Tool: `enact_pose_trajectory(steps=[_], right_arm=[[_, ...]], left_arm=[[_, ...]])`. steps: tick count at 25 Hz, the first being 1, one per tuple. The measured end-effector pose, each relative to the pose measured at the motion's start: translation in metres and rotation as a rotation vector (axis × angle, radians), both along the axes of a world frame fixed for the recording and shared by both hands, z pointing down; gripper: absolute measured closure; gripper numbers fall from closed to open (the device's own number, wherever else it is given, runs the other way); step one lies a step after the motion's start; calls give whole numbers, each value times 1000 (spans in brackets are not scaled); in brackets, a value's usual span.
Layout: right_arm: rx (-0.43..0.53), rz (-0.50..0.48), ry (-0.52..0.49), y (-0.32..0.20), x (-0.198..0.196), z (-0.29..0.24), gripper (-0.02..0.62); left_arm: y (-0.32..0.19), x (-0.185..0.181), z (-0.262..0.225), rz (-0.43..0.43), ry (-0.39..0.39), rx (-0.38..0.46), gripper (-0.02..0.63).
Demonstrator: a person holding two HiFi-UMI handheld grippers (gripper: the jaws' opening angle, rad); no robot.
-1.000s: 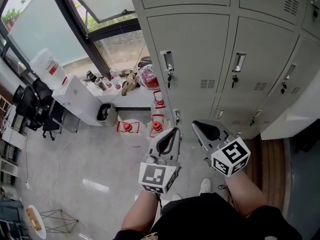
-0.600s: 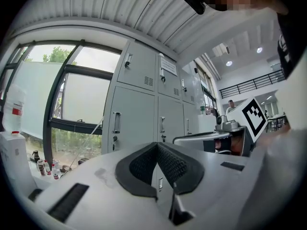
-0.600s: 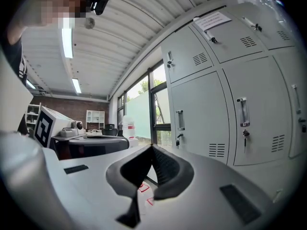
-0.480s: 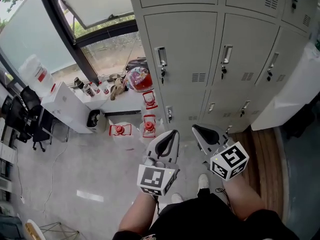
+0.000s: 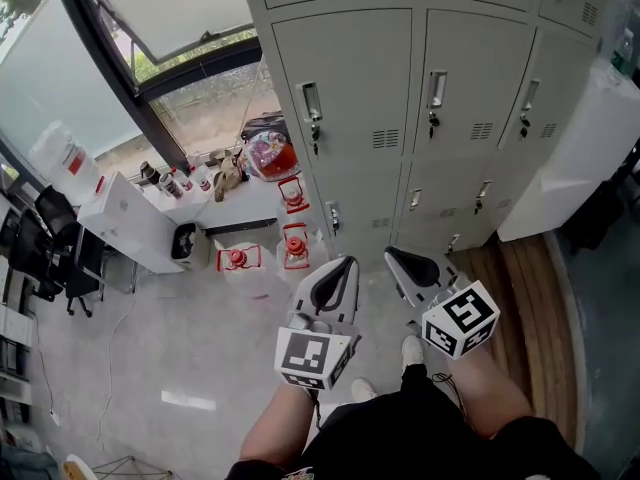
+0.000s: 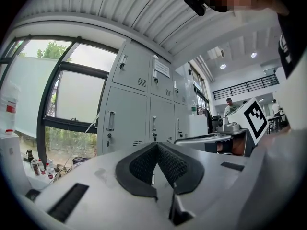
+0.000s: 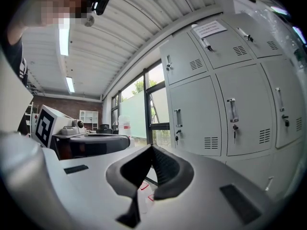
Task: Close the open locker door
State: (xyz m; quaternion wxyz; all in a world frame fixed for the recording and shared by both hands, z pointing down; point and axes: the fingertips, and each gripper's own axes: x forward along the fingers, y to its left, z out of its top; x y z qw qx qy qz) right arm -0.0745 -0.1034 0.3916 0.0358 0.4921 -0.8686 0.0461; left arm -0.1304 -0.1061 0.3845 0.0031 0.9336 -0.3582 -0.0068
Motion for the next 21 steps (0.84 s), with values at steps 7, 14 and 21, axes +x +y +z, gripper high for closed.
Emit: enact_pose_trajectory(steps=[7,14,21], right_arm=[[12,9,1,13,-3,-3,543],[16,-3,10,19,-9,-5,543],[16,-16,18,26,-15,-6,543]], left_arm=[[12,-3,-2,9,-1,11,589],[19,-10,-5,-2,6,17,589],[25,-15,-8,-11,10,21,589]])
